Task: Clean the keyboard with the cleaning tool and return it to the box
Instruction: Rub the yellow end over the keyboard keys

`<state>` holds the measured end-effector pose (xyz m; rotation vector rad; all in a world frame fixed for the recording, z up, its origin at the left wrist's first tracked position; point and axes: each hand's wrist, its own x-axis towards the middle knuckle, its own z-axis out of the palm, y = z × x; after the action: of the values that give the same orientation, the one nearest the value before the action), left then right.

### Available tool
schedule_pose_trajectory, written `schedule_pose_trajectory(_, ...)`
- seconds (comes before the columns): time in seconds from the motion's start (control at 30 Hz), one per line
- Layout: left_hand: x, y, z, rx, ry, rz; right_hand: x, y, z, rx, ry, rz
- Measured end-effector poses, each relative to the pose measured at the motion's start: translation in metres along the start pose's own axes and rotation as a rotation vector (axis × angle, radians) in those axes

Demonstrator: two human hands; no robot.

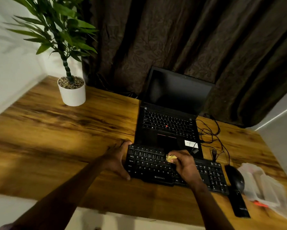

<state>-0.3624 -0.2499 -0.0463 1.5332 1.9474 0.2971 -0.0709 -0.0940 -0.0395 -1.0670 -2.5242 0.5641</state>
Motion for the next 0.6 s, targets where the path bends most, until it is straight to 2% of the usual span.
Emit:
schedule_pose_trajectory(0.1, 0.0, 0.0, -0.001, -0.013, -0.01, -0.012, 0.002, 0.002, 0.003, -0.007, 0.001, 0.004)
schedule_pose_trajectory(0.3, 0.001, -0.006, 0.001, -0.034, -0.043, -0.011, 0.017, -0.038, 0.027, 0.049, 0.0, -0.16)
schedule_pose_trajectory(0.53, 0.005, -0.01, 0.003, -0.154, -0.13, -0.035, 0.007, -0.011, 0.012, -0.003, 0.001, -0.034)
schedule_pose_trajectory(0.6, 0.004, -0.008, 0.003, -0.152, -0.129, -0.038, 0.009, -0.015, 0.013, 0.0, 0.023, -0.063)
